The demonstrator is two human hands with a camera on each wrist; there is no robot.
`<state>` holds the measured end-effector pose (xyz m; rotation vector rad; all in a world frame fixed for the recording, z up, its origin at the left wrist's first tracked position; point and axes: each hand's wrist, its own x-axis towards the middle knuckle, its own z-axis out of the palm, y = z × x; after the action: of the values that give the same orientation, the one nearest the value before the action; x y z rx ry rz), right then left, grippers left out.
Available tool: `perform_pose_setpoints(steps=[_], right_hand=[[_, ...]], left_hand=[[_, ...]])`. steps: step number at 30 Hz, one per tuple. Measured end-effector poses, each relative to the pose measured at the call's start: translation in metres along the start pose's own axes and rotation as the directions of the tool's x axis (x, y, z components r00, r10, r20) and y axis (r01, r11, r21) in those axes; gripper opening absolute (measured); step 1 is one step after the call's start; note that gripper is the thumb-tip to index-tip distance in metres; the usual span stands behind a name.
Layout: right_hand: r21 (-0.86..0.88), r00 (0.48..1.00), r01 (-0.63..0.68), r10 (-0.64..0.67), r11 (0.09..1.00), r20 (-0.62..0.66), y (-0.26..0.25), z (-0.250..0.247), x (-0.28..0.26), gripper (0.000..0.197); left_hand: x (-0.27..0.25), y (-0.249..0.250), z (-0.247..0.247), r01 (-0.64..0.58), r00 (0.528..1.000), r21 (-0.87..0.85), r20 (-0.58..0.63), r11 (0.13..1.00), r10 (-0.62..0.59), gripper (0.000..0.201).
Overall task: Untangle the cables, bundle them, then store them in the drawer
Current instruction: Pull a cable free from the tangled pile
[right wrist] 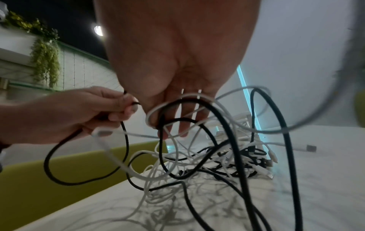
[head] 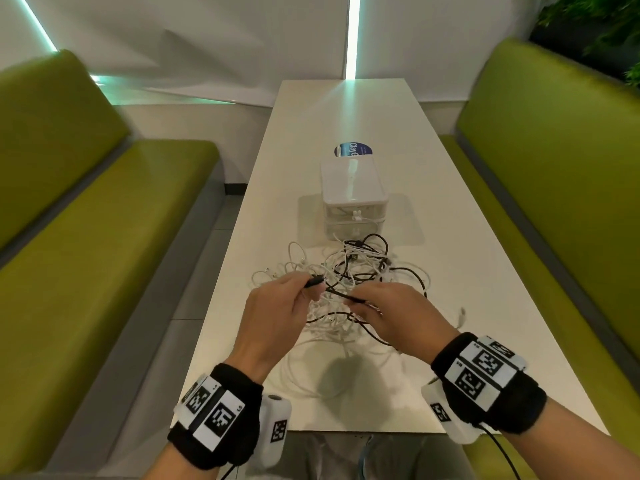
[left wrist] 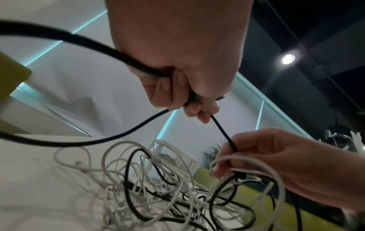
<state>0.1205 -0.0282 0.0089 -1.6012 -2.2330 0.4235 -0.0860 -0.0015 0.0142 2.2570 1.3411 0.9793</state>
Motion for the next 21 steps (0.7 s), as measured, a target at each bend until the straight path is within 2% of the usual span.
perform_pose_setpoints(steps=[4, 9, 13, 15, 18, 21], right_hand=[[0.060, 0.999, 0.023, -0.020, 0.998, -0.041, 0.005, 0.006, -0.002, 0.016], [0.026, 0.975, 0.023, -0.017, 0.999, -0.221, 0.006, 0.012, -0.014, 0.031], [0.085, 0.942, 0.018, 0.011, 0.996, -0.336, 0.006, 0.008, -0.025, 0.005], [0.152, 0.917, -0.015, 0.074, 0.988, -0.391, 0.009, 0.001, -0.028, 0.006], [0.242, 0.935, -0.097, 0.171, 0.966, -0.310, 0.009, -0.009, -0.026, 0.007], [0.225, 0.973, -0.114, 0.155, 0.968, -0.174, 0.003, -0.008, -0.021, 0.003]], left_hand=[[0.001, -0.005, -0.001, 0.042, 0.998, 0.016, 0.042, 0.999, -0.043, 0.015], [-0.004, -0.006, 0.007, 0.090, 0.993, 0.001, 0.079, 0.996, -0.090, 0.015], [-0.003, -0.004, 0.008, 0.141, 0.988, -0.077, 0.072, 0.987, -0.135, 0.015], [-0.002, -0.001, 0.007, 0.138, 0.990, -0.099, 0.056, 0.986, -0.133, 0.016], [0.001, 0.006, 0.007, 0.109, 0.994, -0.107, 0.026, 0.988, -0.107, 0.017], [0.003, 0.011, 0.008, 0.124, 0.992, -0.125, 0.024, 0.984, -0.122, 0.018]])
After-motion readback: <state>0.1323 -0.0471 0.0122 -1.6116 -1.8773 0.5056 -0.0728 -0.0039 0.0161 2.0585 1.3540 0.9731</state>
